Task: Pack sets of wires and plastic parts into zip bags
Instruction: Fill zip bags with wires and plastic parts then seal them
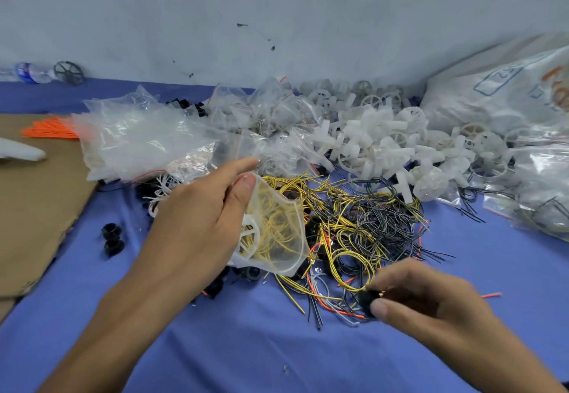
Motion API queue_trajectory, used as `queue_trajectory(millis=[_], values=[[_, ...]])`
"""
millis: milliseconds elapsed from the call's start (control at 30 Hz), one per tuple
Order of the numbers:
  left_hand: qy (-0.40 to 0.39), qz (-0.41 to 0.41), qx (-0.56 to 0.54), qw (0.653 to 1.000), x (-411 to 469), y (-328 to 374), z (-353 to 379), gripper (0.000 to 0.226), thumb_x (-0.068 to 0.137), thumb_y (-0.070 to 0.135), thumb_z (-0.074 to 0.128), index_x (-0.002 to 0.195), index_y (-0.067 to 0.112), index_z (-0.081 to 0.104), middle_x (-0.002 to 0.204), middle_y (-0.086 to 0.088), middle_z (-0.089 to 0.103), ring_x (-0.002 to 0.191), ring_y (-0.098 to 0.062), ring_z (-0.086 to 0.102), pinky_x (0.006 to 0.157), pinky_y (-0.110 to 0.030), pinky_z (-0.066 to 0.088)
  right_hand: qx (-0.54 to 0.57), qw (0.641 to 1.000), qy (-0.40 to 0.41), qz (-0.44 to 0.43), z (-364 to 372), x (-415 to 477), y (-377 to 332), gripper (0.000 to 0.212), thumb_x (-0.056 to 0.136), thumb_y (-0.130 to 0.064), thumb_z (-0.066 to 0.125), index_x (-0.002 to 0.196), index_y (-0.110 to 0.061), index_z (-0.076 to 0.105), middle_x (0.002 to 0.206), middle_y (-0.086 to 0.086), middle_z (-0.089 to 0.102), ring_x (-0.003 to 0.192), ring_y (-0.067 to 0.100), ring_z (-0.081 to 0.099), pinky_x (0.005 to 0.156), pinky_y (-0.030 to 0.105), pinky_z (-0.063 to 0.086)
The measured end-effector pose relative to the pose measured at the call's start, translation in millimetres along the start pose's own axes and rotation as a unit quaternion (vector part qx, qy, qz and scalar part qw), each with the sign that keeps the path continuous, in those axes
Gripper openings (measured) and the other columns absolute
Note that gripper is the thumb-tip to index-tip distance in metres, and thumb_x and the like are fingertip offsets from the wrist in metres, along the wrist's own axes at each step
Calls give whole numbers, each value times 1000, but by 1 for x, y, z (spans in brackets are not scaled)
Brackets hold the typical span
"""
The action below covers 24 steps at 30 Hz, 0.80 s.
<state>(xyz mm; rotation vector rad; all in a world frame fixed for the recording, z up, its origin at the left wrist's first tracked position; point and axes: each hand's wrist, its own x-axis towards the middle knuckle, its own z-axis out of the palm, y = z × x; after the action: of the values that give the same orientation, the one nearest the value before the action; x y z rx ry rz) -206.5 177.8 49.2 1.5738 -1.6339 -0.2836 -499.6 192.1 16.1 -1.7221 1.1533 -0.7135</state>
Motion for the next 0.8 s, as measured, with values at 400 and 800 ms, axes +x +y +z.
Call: queue_trajectory(millis=[400, 800], values=[[-5, 6, -17, 1000, 0, 3, -2, 6, 98, 39, 48, 103, 40, 49, 60, 10, 62, 51, -4, 50, 53, -27, 33, -298, 922, 38, -245, 103, 95, -75, 7, 94, -26, 56, 99, -21, 56, 97, -3, 58, 87, 25, 57, 72, 41, 44], [-15, -19, -125, 992, -3, -6, -20, 25, 85, 48, 64, 107, 42, 53, 53, 7, 50, 46, -7, 45, 53, -27, 39, -326, 938, 62, -103, 55, 116, -62, 20, 98, -43, 51, 112, -31, 56, 77, -13, 53, 76, 15, 51, 69, 30, 36]])
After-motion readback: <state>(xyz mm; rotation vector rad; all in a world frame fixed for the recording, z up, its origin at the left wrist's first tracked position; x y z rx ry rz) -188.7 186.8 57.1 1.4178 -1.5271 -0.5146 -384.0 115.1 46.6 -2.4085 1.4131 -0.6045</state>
